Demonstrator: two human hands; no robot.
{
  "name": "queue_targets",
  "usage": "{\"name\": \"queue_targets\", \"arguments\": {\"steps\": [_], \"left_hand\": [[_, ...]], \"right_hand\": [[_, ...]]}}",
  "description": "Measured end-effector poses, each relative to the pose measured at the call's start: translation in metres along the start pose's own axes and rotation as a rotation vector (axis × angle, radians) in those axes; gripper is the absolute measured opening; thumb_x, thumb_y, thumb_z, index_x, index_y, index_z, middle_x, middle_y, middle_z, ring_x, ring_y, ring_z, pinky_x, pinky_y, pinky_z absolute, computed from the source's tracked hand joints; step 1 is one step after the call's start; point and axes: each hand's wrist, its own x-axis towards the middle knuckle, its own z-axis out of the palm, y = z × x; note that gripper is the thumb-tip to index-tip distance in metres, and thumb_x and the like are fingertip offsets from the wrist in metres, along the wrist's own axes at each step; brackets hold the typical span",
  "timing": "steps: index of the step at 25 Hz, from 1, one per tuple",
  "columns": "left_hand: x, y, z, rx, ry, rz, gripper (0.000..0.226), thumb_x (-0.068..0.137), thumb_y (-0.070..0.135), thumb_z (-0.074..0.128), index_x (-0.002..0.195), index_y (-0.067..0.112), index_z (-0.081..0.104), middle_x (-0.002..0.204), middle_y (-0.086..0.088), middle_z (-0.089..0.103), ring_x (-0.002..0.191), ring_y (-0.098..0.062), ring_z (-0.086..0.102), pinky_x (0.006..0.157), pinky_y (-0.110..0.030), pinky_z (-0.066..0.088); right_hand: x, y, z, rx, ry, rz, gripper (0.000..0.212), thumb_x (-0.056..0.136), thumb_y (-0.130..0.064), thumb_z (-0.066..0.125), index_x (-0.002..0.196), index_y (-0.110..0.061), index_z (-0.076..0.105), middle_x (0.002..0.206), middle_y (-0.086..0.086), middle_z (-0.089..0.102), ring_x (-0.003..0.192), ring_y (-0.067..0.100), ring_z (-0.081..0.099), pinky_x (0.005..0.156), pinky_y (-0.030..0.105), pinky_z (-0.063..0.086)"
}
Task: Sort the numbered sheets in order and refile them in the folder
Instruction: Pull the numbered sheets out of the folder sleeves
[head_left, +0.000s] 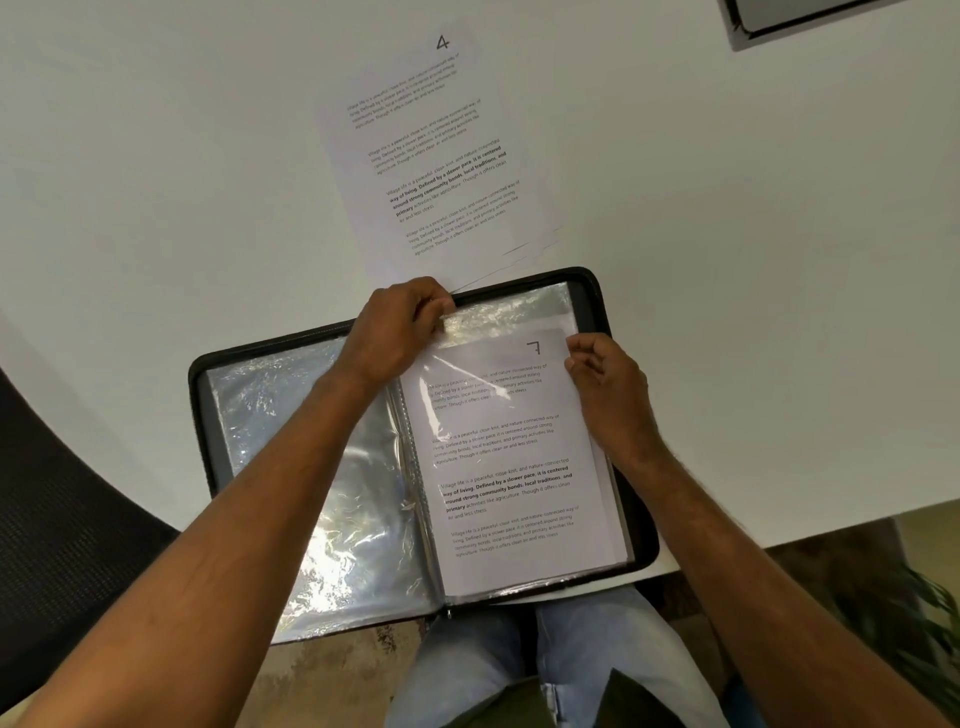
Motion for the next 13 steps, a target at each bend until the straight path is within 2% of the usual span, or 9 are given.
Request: {"name": "queue_targets", "arguments": {"steps": [3, 6, 8, 11, 13], "left_hand": [[0.008, 0.000, -0.002, 0.043, -0.136, -0.018, 0.010, 0.099, 0.023, 0.066, 0.100, 0.019, 0.076, 0.088, 0.004, 0.076, 0.083, -0.011, 0.070, 0.086, -0.037, 0.056], [0.012, 0.003, 0.001, 0.011, -0.246, -0.022, 0.014, 0.093, 0.024, 0.075, 0.105, 0.020, 0.079, 0.105, 0.006, 0.077, 0.098, -0.007, 0.070, 0.096, -0.033, 0.054], [0.014, 0.003, 0.004, 0.034, -0.282, -0.003, 0.018, 0.089, 0.028, 0.078, 0.107, 0.023, 0.078, 0.108, 0.008, 0.074, 0.098, -0.008, 0.068, 0.093, -0.033, 0.055], [0.017, 0.003, 0.011, 0.151, -0.314, 0.081, 0.017, 0.088, 0.030, 0.079, 0.105, 0.027, 0.077, 0.096, 0.007, 0.065, 0.082, -0.008, 0.062, 0.078, -0.034, 0.055], [0.019, 0.005, 0.015, 0.204, -0.312, 0.099, 0.014, 0.089, 0.028, 0.078, 0.102, 0.025, 0.078, 0.096, 0.007, 0.063, 0.080, -0.006, 0.058, 0.079, -0.034, 0.054]], "right_hand": [[0.000, -0.002, 0.001, -0.001, -0.009, -0.004, 0.015, 0.107, -0.019, 0.054, 0.119, -0.020, 0.061, 0.109, -0.006, 0.068, 0.094, 0.002, 0.067, 0.069, 0.010, 0.054], [0.001, -0.002, 0.002, 0.027, -0.007, 0.012, 0.012, 0.106, -0.016, 0.054, 0.114, -0.021, 0.061, 0.107, -0.006, 0.068, 0.095, 0.004, 0.067, 0.068, 0.010, 0.053], [0.002, -0.001, 0.002, 0.051, -0.018, 0.026, 0.011, 0.106, -0.016, 0.055, 0.113, -0.019, 0.063, 0.105, -0.005, 0.070, 0.092, 0.005, 0.069, 0.068, 0.014, 0.054], [0.002, -0.001, 0.002, 0.064, -0.042, 0.034, 0.012, 0.105, -0.016, 0.055, 0.114, -0.015, 0.063, 0.102, -0.004, 0.070, 0.086, -0.002, 0.068, 0.065, 0.014, 0.053], [0.003, -0.002, 0.002, 0.081, -0.045, 0.032, 0.012, 0.105, -0.016, 0.056, 0.114, -0.015, 0.064, 0.103, -0.003, 0.070, 0.087, -0.001, 0.069, 0.067, 0.015, 0.054]]}}
